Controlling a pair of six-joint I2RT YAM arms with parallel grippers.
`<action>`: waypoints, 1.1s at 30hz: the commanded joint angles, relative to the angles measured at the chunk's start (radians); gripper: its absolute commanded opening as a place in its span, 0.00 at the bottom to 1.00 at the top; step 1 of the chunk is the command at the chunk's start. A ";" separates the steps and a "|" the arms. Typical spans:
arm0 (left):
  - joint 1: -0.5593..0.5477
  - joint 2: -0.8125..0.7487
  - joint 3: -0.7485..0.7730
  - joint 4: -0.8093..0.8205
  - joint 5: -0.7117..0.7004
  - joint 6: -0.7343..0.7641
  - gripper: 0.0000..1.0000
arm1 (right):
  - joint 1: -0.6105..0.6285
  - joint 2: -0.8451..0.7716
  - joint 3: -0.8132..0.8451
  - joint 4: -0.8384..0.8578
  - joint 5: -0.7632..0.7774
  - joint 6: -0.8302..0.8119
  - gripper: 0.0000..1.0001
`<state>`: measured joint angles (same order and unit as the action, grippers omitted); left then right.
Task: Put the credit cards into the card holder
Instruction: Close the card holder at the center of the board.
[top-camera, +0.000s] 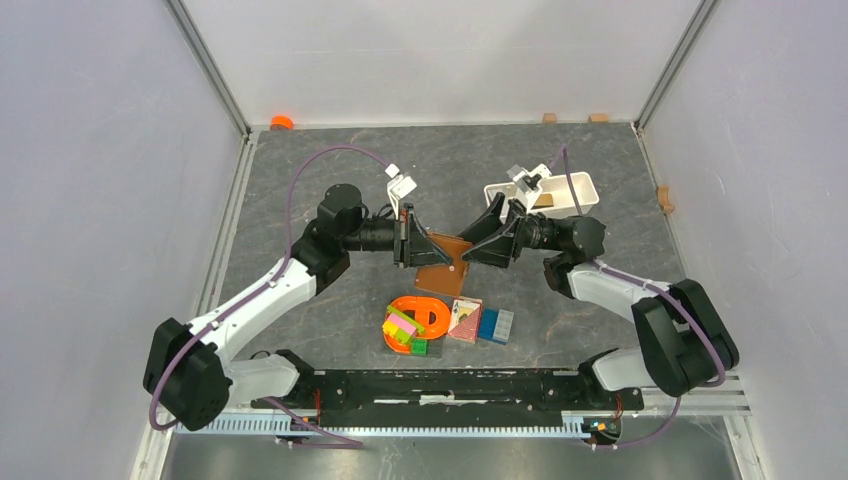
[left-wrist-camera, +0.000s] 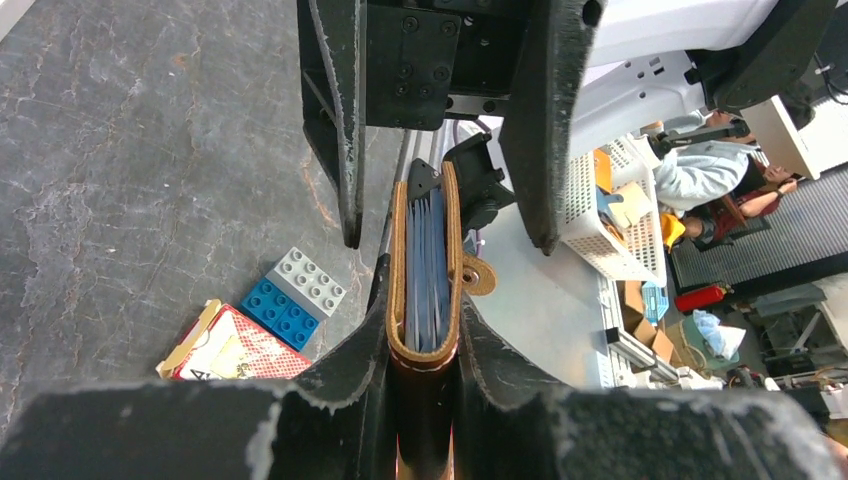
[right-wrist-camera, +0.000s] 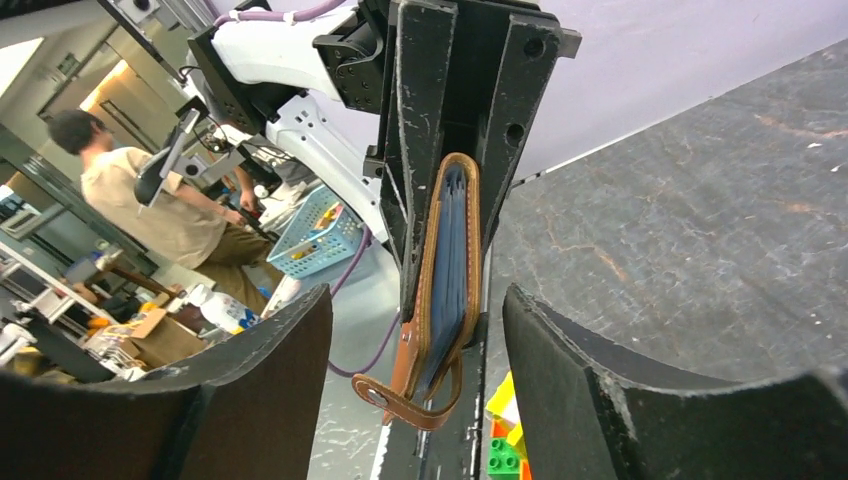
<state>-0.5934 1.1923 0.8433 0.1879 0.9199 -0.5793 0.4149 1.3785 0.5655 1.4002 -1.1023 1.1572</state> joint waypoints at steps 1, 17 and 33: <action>-0.007 -0.027 0.005 0.021 0.009 0.061 0.04 | 0.004 0.004 -0.005 0.153 -0.016 0.054 0.64; -0.008 -0.037 -0.006 -0.075 0.014 0.096 0.63 | 0.018 -0.129 0.044 -0.468 0.028 -0.416 0.00; -0.030 -0.026 -0.002 -0.265 -0.006 0.203 0.38 | 0.010 -0.131 0.056 -0.501 0.028 -0.435 0.00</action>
<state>-0.6037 1.1625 0.8291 -0.0212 0.8932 -0.4419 0.4320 1.2705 0.5743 0.8783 -1.0988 0.7506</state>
